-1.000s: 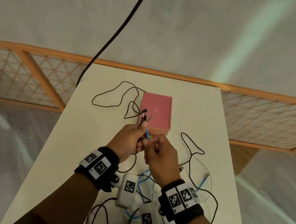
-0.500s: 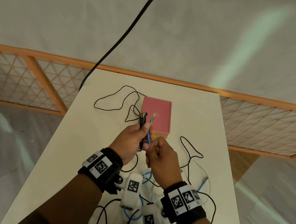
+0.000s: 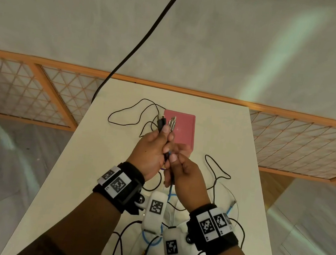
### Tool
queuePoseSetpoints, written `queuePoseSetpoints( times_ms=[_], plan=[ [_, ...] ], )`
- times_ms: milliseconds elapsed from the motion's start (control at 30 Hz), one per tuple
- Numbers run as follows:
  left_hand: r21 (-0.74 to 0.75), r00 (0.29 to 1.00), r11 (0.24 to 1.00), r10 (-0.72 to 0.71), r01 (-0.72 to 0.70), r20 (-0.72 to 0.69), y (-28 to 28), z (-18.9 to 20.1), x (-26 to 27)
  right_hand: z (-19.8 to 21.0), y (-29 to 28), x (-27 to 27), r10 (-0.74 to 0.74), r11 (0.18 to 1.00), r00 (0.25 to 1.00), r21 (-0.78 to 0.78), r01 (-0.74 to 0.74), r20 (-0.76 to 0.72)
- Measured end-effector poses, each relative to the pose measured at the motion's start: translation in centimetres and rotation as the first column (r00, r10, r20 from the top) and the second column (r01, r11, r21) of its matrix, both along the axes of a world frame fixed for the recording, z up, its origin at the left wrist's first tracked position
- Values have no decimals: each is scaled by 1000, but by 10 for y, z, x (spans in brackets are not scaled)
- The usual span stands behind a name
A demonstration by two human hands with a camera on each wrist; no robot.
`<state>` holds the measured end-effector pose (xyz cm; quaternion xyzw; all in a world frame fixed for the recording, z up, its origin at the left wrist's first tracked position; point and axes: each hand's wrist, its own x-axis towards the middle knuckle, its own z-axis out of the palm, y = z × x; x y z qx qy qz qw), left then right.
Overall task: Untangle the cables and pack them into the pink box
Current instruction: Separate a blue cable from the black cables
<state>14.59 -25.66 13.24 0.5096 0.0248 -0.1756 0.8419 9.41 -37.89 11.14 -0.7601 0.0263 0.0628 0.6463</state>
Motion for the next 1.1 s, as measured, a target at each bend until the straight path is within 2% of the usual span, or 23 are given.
queuePoseSetpoints(
  times_ms=[167, 233, 333, 367, 433, 467, 500, 533, 567, 633, 700, 767, 967, 1067, 1100],
  plan=[
    [2, 998, 998, 55, -55, 13, 0, 9, 8, -1, 3, -4, 113, 990, 992, 85, -109, -47],
    [85, 998, 995, 56, -60, 42, 5, 14, 11, -2, 2, -8, 169, 980, 982, 125, -157, -86],
    [292, 985, 956, -15, -36, 173, 37, 18, 19, 1, -16, -13, 235, 937, 959, 301, -179, -158],
    [413, 970, 910, -74, -30, 233, 49, 17, 20, 4, -25, -13, 227, 922, 960, 353, -159, -162],
    [690, 917, 721, -230, -64, 325, 64, 11, 15, 9, -37, -10, 170, 875, 971, 479, -70, -169],
    [758, 894, 650, -304, -57, 328, 63, 10, 8, 12, -38, -7, 144, 841, 976, 540, -32, -166],
    [773, 883, 634, -346, -28, 316, 55, 10, -2, 15, -35, -3, 119, 816, 980, 578, -7, -157],
    [761, 892, 648, -340, -8, 299, 44, 8, -10, 18, -29, 1, 95, 809, 985, 588, 9, -146],
    [717, 924, 697, -278, 5, 263, 33, 5, -16, 21, -22, 4, 62, 827, 989, 562, 26, -138],
    [541, 993, 841, -65, 4, 94, 17, -3, -21, 22, -11, 9, -3, 904, 992, 423, 56, -125],
    [392, 996, 920, 42, -9, -75, 13, -10, -20, 23, -6, 11, -22, 962, 995, 268, 46, -93],
    [327, 990, 944, 80, -38, -117, 15, -10, -16, 24, -4, 12, -20, 980, 997, 196, 33, -70],
    [140, 981, 987, 100, -77, -166, 13, -4, -6, 32, 8, 15, -6, 989, 997, 144, 17, -79],
    [129, 960, 973, 211, -190, -182, 13, -2, 1, 27, 15, 7, 62, 978, 994, 206, -41, -95],
    [131, 964, 974, 204, -183, -172, 15, -1, 3, 25, 16, 5, 74, 970, 994, 239, -52, -84]
  ],
)
